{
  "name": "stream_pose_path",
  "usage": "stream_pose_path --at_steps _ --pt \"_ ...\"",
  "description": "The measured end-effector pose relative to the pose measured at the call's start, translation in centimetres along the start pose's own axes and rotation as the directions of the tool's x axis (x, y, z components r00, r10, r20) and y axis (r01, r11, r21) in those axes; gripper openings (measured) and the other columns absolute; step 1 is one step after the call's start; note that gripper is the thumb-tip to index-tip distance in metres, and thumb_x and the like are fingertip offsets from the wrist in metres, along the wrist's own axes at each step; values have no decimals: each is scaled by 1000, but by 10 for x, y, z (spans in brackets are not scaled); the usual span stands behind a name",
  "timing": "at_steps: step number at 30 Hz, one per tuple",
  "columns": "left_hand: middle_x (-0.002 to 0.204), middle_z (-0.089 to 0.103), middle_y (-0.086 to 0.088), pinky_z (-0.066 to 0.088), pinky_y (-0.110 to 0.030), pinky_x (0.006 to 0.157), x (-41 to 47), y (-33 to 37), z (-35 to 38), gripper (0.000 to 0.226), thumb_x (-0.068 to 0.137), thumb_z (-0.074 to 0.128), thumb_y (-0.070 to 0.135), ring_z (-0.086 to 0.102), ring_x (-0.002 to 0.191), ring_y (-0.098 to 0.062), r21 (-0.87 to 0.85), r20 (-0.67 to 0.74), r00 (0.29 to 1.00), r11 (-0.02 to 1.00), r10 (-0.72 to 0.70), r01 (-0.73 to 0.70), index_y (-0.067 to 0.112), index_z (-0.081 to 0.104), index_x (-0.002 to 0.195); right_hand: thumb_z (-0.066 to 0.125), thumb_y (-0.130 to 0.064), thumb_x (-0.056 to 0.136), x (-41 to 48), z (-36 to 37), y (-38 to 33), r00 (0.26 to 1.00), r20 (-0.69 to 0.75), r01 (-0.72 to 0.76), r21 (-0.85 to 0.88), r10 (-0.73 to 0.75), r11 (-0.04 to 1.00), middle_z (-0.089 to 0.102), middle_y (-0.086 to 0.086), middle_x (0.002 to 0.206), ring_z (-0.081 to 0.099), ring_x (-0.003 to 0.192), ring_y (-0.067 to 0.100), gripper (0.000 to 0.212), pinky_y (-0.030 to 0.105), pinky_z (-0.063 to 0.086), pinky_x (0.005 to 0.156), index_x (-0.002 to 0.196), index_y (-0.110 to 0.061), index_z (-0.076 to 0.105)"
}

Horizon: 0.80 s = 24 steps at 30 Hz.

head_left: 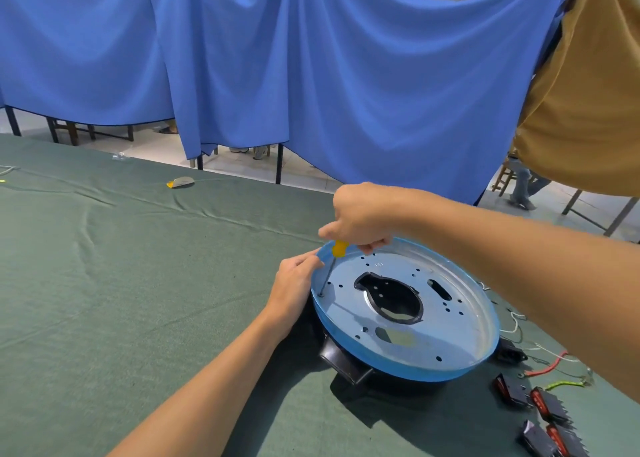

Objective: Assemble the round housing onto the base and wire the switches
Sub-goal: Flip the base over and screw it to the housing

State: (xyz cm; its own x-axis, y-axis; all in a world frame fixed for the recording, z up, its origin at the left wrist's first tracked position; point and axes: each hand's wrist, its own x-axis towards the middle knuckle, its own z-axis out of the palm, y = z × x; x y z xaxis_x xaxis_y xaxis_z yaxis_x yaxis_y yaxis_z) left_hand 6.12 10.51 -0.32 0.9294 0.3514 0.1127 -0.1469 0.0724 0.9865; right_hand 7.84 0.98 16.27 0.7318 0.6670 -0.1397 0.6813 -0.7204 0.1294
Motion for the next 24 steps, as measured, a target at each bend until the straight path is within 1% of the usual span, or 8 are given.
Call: stream_pose_path --at_steps 2,5,8,12,15,17,20,24 --pt "73 62 -7 38 -35 71 0 0 0 26 67 52 25 51 73 -21 -1 -16 1000 1000 4 -5 4 67 68 55 -49 90 -8 -5 9 994 109 -18 6 17 1000 56 0 49 48 41 18 45 21 40 47 76 -6 60" --pt "78 63 -12 39 -36 73 1 0 1 37 70 51 23 52 75 -23 -2 -3 1000 1000 19 -19 -9 64 82 59 -34 89 -18 -5 12 989 72 140 -119 -132 983 58 8 72 43 60 20 35 25 30 47 103 -2 62" --pt "82 72 -8 44 -35 74 1 -2 -1 23 82 53 16 59 77 -19 0 9 1000 1000 22 -22 1 72 81 56 -11 87 -22 -4 1 935 12 340 -315 -354 886 54 8 62 35 52 16 10 26 24 44 85 -5 64" --pt "78 60 -10 37 -36 74 2 -2 -1 30 76 56 31 50 76 -19 9 6 1000 1000 19 -19 1 61 75 52 -1 80 -16 -13 -14 886 69 437 -458 -459 774 35 3 51 25 49 16 20 22 19 36 62 -11 51" --pt "71 63 2 41 -28 71 3 -2 -2 21 79 58 31 54 69 -9 41 -5 1000 999 18 -17 15 63 65 53 -7 83 -7 -15 -21 897 89 425 -437 -432 793 39 0 51 32 49 13 22 21 24 37 61 -13 52" --pt "61 64 14 43 -23 65 5 -5 -3 36 88 59 22 54 60 -1 67 -21 1000 998 22 -21 23 64 53 55 -14 87 0 -13 -24 917 81 390 -390 -391 834 43 -3 56 37 55 9 27 25 28 44 61 -16 47" --pt "67 53 -3 35 -33 69 4 -4 -1 18 79 58 26 47 67 -14 37 -49 999 999 8 -6 13 55 66 55 -15 86 6 -13 -28 944 52 326 -294 -325 899 43 0 56 39 55 15 34 27 32 47 56 -17 40" --pt "73 53 -7 35 -35 72 1 -2 -1 17 71 51 30 46 72 -19 28 -11 1000 1000 -4 4 14 57 71 60 -19 83 11 -14 -24 991 62 131 -172 -122 976 48 -1 49 44 54 22 31 21 34 43 54 -12 51"
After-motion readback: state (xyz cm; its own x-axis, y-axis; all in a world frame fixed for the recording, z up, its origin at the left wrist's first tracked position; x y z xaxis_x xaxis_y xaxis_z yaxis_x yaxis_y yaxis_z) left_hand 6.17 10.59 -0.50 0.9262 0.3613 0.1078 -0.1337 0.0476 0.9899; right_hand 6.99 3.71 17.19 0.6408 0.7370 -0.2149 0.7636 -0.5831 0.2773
